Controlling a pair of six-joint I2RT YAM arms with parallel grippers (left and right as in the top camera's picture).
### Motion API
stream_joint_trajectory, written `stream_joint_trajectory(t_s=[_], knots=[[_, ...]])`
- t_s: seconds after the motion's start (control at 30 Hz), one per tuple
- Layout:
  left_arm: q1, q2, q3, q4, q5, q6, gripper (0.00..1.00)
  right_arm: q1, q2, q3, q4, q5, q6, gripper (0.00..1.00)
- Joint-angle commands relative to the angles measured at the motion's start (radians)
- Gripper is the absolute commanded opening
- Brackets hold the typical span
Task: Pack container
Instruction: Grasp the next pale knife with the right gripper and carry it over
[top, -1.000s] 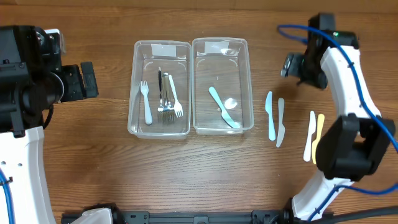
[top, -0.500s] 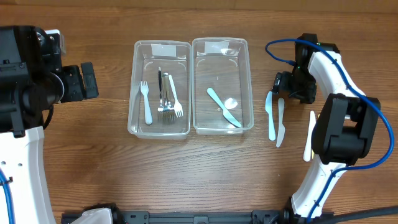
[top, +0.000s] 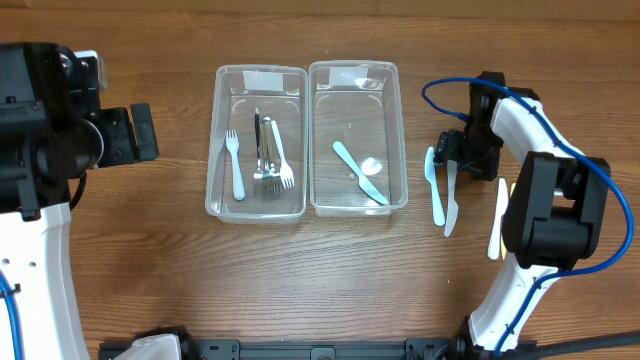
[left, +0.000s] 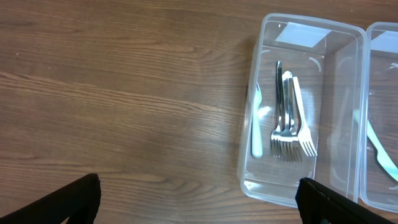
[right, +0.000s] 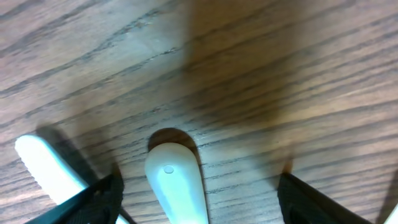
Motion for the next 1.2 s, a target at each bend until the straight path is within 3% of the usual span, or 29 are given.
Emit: stream_joint_trajectory(t_s=[0.0,0.2,0.4,0.47,0.6,0.8,0.93,1.17], knots=[[0.01,0.006,-0.007,0.0,0.008,0.024,1.0,0.003,0.042,-0.046,0.021,-0.006,-0.006,0.65],[0.01,0.006,-0.007,0.0,0.008,0.024,1.0,0.003,0.042,-0.046,0.031,-0.006,-0.006,0.3],[0.01,0.006,-0.007,-0.002,0.007,0.032,1.0,0.003,0.042,-0.046,0.042,-0.006,-0.006,0.25],[0.01,0.006,-0.007,-0.002,0.008,0.032,1.0,0.003,0.041,-0.045,0.045,-0.006,-0.006,0.13],[0.01,0.006,-0.007,-0.002,0.007,0.036,1.0,0.003,0.031,-0.022,0.039,-0.006,-0.006,0.05],[0.01,0.006,-0.007,0.0,0.007,0.042,1.0,0.021,-0.173,0.199,-0.093,-0.005,-0.016,0.05],[0.01,0.006,-0.007,-0.001,0.008,0.042,1.0,0.155,-0.327,0.367,-0.172,0.002,-0.028,0.05],[0.01,0.006,-0.007,-0.002,0.012,0.042,1.0,0.439,-0.257,0.383,-0.14,-0.007,0.006,0.1]])
